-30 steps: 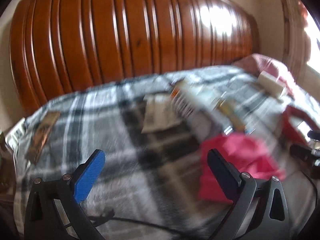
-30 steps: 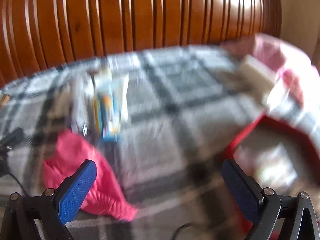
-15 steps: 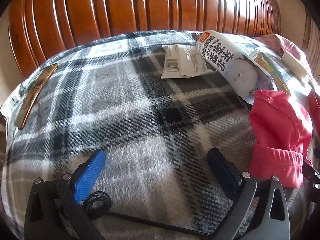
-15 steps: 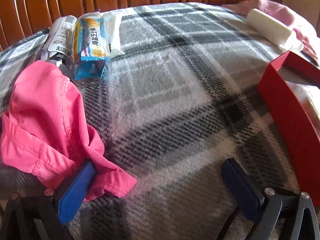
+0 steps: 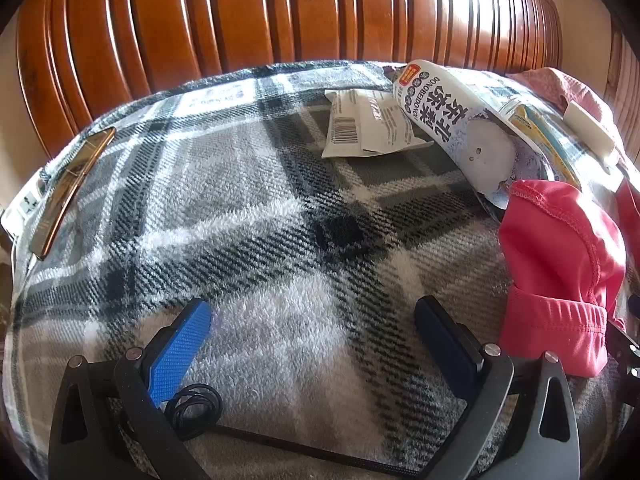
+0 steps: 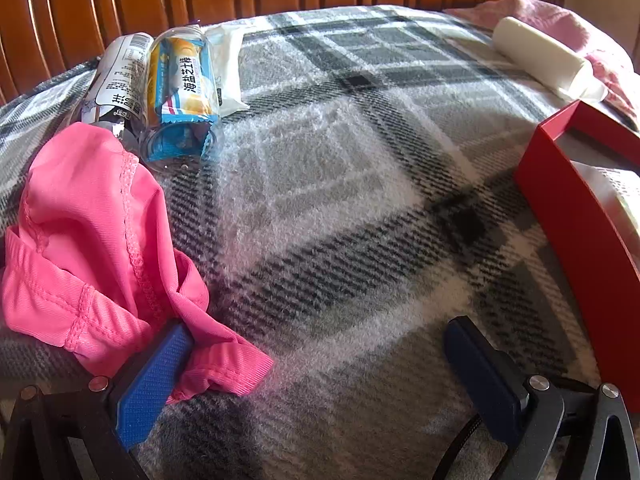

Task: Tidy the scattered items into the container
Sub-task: 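Move both tools back toward the remaining items on the blanket, then grasp the clear bottle with the yellow snack bar using the right gripper, then grasp the white printed bottle with the left gripper while the right gripper holds the clear container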

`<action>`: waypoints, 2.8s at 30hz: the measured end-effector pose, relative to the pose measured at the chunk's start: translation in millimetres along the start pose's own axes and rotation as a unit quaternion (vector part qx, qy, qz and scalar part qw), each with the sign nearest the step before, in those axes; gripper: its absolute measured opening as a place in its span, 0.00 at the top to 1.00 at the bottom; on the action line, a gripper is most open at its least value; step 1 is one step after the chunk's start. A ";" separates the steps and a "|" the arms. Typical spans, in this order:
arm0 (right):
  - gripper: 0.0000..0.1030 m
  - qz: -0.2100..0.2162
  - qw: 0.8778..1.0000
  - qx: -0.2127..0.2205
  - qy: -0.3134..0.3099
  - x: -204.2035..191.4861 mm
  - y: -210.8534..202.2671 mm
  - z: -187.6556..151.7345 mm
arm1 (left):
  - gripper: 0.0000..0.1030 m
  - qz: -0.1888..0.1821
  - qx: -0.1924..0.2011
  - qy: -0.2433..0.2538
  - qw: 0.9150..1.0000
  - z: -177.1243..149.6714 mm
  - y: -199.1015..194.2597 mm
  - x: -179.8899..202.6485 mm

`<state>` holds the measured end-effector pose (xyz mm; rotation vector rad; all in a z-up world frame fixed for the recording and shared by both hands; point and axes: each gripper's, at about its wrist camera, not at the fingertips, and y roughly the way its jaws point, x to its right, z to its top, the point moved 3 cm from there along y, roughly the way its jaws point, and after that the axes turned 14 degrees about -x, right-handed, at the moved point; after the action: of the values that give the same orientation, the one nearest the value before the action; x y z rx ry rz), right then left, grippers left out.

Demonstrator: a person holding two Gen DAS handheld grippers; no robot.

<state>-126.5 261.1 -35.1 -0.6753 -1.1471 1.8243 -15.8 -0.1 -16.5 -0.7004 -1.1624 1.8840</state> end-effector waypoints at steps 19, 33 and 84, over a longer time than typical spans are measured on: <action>0.00 0.002 1.000 -0.001 -0.001 0.5 0.3 1.0 | 0.00 -0.001 -0.002 0.000 1.000 -0.8 2.1 -0.2; 0.00 0.005 1.000 -0.007 -0.001 -0.3 1.7 -0.3 | 0.00 -0.005 -0.008 0.005 1.000 -3.2 5.5 1.5; 0.29 0.063 0.997 -0.004 -0.051 12.5 34.6 99.3 | 0.00 -0.094 -0.060 0.029 0.993 100.3 50.3 111.9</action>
<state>-223.8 221.0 -23.5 -0.6785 -1.2017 1.9807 -170.1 35.1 -24.3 -0.6806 -1.2662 1.6393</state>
